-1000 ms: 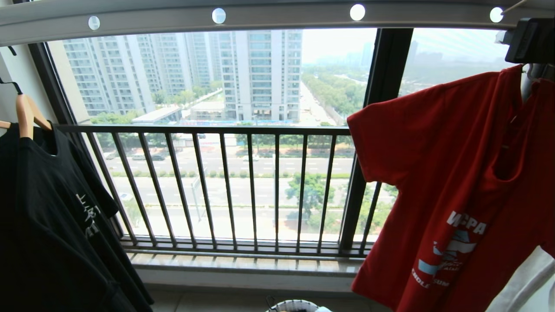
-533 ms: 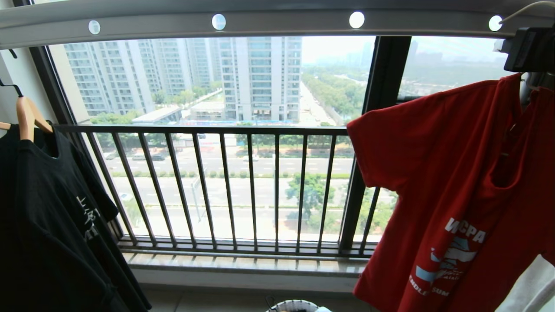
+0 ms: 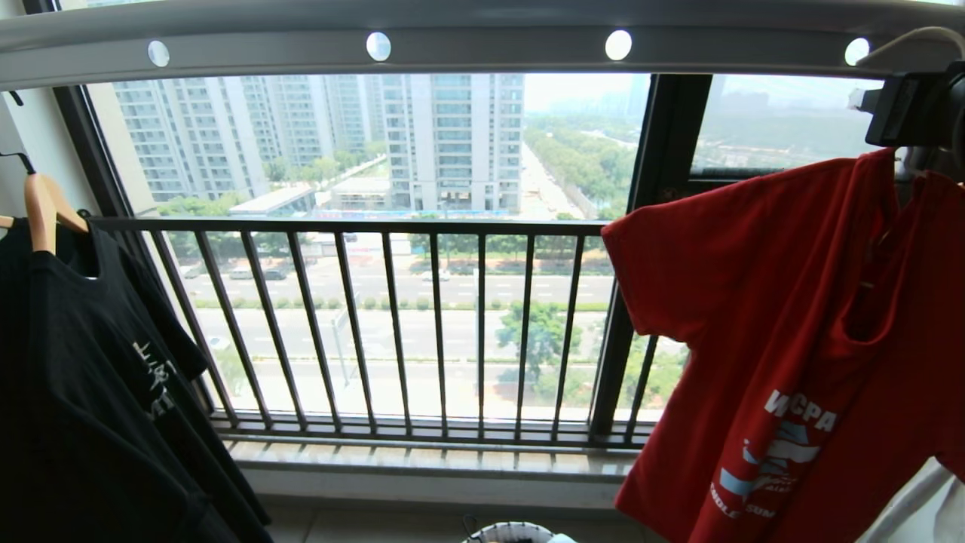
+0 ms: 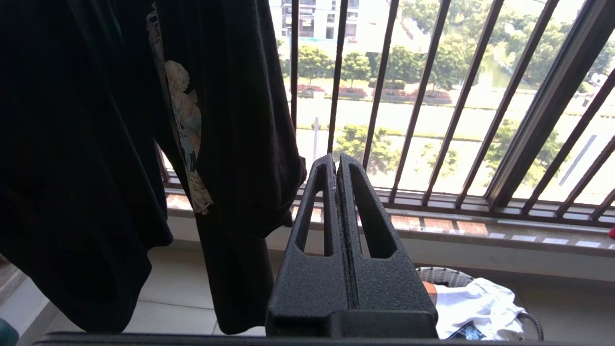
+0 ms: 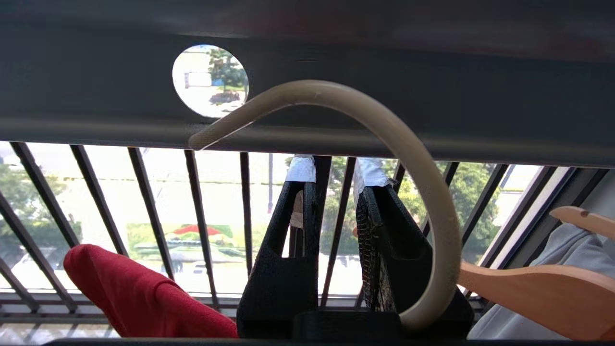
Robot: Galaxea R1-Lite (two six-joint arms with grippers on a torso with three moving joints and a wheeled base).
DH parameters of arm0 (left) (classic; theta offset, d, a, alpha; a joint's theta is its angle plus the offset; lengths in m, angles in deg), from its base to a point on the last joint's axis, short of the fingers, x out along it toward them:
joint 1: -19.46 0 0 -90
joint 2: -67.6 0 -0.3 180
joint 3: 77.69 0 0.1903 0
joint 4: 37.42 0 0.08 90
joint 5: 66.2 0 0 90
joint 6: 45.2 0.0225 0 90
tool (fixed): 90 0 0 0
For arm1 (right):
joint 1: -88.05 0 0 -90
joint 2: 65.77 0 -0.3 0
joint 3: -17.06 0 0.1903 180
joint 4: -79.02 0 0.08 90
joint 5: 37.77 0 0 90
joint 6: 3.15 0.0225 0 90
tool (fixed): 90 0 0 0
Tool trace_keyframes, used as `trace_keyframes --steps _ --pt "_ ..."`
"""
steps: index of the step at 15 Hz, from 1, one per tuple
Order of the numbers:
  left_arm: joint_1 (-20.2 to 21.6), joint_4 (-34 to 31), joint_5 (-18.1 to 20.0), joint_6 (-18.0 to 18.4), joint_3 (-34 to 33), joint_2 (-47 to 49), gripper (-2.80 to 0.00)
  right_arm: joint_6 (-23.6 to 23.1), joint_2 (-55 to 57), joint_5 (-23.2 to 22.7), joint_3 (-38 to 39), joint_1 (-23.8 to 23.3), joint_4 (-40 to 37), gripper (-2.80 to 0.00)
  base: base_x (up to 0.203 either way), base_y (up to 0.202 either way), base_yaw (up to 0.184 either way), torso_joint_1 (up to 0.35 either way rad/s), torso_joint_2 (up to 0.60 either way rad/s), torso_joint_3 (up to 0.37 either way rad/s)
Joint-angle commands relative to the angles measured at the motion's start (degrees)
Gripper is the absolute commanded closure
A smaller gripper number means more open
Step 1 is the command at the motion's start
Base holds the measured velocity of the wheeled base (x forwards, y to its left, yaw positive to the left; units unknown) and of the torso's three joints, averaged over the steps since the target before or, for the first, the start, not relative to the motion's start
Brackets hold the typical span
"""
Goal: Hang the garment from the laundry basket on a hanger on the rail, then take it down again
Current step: Take the clothes off the clothes rack
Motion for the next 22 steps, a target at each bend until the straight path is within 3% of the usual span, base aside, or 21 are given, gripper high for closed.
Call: trace_keyframes --steps 1,11,15,22 --pt "0.0 0.0 0.0 -0.1 0.0 0.1 0.00 0.0 0.2 0.0 1.1 0.0 -0.5 0.00 0.000 0.000 0.000 0.000 0.00 0.000" --pt "0.0 0.0 0.0 -0.1 0.0 0.1 0.00 0.1 0.6 -0.1 7.1 0.1 3.1 0.00 0.000 0.000 0.000 0.000 0.00 0.000" --pt "0.0 0.0 0.0 0.0 0.0 0.0 0.00 0.3 2.5 -0.1 11.2 0.5 8.1 0.00 0.000 0.000 0.000 0.000 0.00 0.000" --pt "0.0 0.0 0.0 -0.1 0.0 0.0 0.00 9.7 10.0 -2.2 11.6 1.9 14.0 0.00 0.000 0.000 0.000 0.000 0.00 0.000"
